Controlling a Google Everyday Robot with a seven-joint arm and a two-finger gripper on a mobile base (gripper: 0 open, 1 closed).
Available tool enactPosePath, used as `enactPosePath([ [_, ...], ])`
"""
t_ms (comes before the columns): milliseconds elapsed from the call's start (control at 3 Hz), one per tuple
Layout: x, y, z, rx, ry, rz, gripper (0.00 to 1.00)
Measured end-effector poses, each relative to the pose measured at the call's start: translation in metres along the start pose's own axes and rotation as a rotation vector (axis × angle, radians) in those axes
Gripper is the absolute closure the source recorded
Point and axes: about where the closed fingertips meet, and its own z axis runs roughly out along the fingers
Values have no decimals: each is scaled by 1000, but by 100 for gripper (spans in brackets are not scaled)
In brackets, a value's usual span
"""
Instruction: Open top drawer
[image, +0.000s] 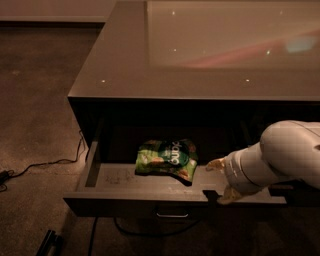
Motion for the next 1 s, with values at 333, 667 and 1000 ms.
enactPosePath([
  [333,12,-14,16,20,-32,39,73],
  [667,18,-22,26,15,-45,54,96],
  [1000,20,-30,42,-8,-88,59,100],
])
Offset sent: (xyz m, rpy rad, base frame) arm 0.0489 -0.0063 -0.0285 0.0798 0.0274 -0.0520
